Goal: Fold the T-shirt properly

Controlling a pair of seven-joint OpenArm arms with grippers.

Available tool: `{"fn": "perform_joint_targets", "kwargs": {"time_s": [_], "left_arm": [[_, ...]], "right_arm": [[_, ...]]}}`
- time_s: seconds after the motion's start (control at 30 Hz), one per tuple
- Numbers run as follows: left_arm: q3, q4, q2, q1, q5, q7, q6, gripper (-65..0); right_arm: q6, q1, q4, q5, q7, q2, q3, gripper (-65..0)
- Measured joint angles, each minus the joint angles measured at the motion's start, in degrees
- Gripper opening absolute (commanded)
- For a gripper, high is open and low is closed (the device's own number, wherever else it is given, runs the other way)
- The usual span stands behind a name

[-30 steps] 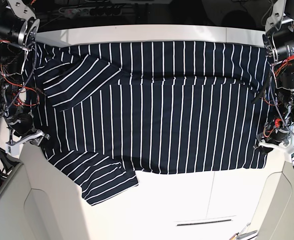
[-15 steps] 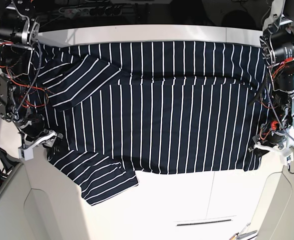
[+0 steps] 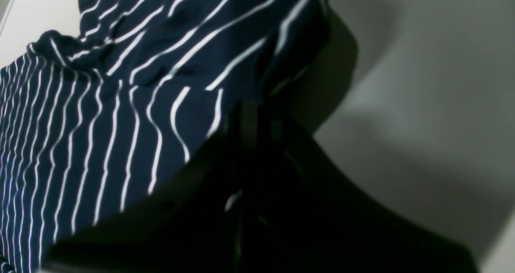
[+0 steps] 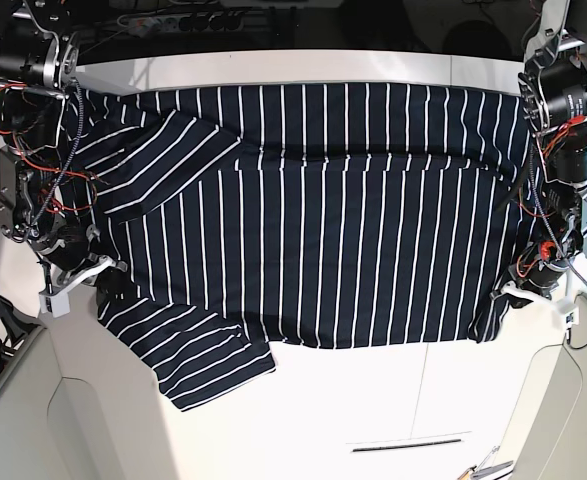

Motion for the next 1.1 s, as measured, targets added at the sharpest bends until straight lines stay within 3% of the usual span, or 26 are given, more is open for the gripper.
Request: {"fn": "perform_joint_targets", "kwargs": {"time_s": [0.3, 0.43, 0.57, 0.8, 0.97, 1.07, 1.1], "left_arm": [[0.09, 4.81, -2.43, -0.02, 0.17, 6.97, -1.18, -65.0], [0.11, 8.02, -2.62, -0.09, -3.26, 13.35, -3.93, -65.0], [0.15, 9.03, -2.73, -0.15, -4.79, 15.41, -4.13, -65.0], [0.15, 10.64, -5.73, -0.15, -8.76, 18.56, -5.90, -65.0], [0.15, 11.30, -8.81, -0.13, -10.62, 19.89, -9.62, -65.0], [0.15, 11.32, -10.40, 0.20, -14.51, 22.49, -13.81, -65.0], [0.15, 11.32, -10.67, 0.20, -16.09, 23.54, -13.84, -65.0]], "right_arm": [[0.00, -0.02, 3.74, -0.74, -1.57, 1.86, 0.00, -65.0], [0.00, -0.13, 6.75, 0.46, -6.49, 2.64, 0.00, -65.0], [-0.02, -0.15, 8.98, 4.59, -11.52, 2.82, 0.00, -65.0], [0.00, -0.15, 13.75, 5.77, -16.74, 2.82, 0.00, -65.0], [0.00, -0.26, 16.81, 5.88, -19.28, 2.82, 0.00, -65.0], [0.00, -0.35, 17.09, 6.19, -20.65, 2.82, 0.00, -65.0], [0.00, -0.46, 17.20, 6.82, -21.05, 2.82, 0.00, -65.0]]}}
